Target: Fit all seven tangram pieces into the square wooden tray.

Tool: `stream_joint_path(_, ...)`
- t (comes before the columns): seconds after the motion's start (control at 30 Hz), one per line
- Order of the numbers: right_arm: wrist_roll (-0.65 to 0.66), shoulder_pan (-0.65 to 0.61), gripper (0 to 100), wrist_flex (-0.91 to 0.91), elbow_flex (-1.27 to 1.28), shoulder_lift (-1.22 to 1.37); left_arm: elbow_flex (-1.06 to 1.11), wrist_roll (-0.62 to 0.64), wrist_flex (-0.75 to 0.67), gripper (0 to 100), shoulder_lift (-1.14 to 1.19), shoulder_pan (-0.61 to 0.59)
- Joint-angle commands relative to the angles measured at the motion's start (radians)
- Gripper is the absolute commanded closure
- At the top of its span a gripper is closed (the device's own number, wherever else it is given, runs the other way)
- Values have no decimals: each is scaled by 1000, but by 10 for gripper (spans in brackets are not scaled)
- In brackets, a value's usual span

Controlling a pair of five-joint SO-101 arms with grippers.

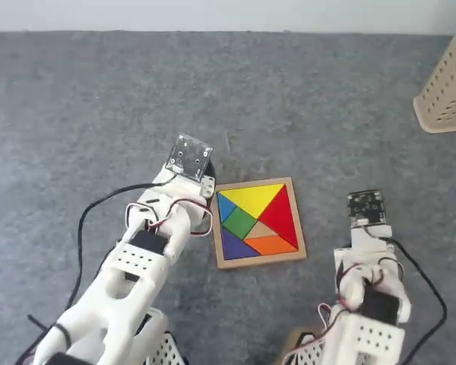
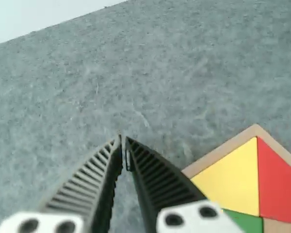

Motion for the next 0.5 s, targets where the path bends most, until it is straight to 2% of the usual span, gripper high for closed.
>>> stream_joint_path(0.0, 21, -36, 991, 67, 9, -153, -1, 37, -26, 989, -68, -46)
stream_joint_path(0.2, 21, -42, 989, 4, 41, -116, 51, 186, 26, 989, -233, -138)
stream_joint_path(0.47, 21, -160, 989, -1, 78, -150, 222, 193, 38, 989, -482, -146)
